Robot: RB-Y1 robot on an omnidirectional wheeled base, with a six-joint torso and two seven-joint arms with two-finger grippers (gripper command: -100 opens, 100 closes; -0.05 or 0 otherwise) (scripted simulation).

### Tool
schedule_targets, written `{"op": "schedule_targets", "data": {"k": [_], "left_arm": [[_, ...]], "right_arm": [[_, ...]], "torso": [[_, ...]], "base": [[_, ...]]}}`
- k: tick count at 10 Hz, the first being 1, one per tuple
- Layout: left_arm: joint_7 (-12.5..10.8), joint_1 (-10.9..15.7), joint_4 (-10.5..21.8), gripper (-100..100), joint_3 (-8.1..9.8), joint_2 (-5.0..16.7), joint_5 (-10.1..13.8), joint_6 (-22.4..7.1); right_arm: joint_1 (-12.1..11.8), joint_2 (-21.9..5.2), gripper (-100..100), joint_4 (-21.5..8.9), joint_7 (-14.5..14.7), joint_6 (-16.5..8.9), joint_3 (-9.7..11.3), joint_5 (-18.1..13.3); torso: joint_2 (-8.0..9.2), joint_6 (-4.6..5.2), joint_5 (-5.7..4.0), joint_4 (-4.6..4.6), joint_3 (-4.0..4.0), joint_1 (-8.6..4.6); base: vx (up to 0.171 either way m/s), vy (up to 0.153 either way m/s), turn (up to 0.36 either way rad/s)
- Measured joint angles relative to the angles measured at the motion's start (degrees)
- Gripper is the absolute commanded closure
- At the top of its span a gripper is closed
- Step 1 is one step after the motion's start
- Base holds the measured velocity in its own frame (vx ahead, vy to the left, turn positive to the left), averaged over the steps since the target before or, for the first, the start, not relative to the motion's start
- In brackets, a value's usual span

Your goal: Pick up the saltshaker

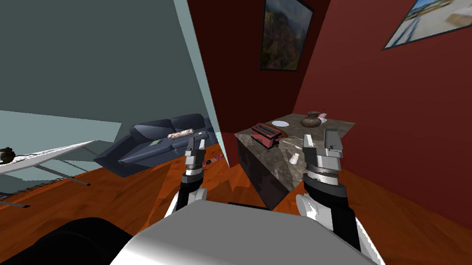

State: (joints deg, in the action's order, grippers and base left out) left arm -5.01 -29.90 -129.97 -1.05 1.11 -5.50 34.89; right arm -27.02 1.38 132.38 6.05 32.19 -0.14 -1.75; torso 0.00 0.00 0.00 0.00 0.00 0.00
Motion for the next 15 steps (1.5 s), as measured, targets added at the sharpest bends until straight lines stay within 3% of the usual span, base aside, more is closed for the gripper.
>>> {"op": "schedule_targets", "data": {"k": [3, 5, 7, 8, 11, 15], "left_arm": [[0.00, 0.01, 0.00, 0, 0.00, 0.00, 0.00, 0.00], [0.00, 0.01, 0.00, 0, 0.00, 0.00, 0.00, 0.00], [0.00, 0.01, 0.00, 0, 0.00, 0.00, 0.00, 0.00], [0.00, 0.01, 0.00, 0, 0.00, 0.00, 0.00, 0.00], [0.00, 0.01, 0.00, 0, 0.00, 0.00, 0.00, 0.00], [0.00, 0.00, 0.00, 0, 0.00, 0.00, 0.00, 0.00]], "right_arm": [[-1.38, -4.12, -100, -0.58, 0.11, -1.09, 0.41, -1.52], [-1.58, -7.11, -100, -2.87, 0.02, -2.12, -0.19, -2.86], [-3.76, -9.36, -100, -4.66, -0.05, -2.92, -0.11, -4.82], [-5.01, -10.08, -100, -5.10, 0.15, -3.66, 0.35, -6.16], [-7.62, -12.68, -100, -10.32, 0.24, -4.12, -0.22, -9.45], [-10.72, -14.88, -100, -12.92, 0.76, -7.83, 0.11, -13.81]], "torso": [[0.20, 0.00, 0.00, 0.04, 0.11, -0.02], [0.25, 0.00, -0.02, 0.05, 0.14, -0.07], [0.29, 0.00, -0.04, 0.06, 0.17, -0.16], [0.31, 0.00, -0.03, 0.07, 0.18, -0.11], [0.32, 0.01, -0.03, 0.07, 0.19, -0.14], [0.19, 0.01, -0.03, 0.06, 0.12, -0.11]], "base": [[-0.052, 0.000, 0.038], [-0.067, -0.019, 0.054], [-0.074, -0.030, 0.061], [-0.085, -0.022, 0.072], [-0.078, -0.027, 0.056], [-0.056, -0.017, 0.041]]}}
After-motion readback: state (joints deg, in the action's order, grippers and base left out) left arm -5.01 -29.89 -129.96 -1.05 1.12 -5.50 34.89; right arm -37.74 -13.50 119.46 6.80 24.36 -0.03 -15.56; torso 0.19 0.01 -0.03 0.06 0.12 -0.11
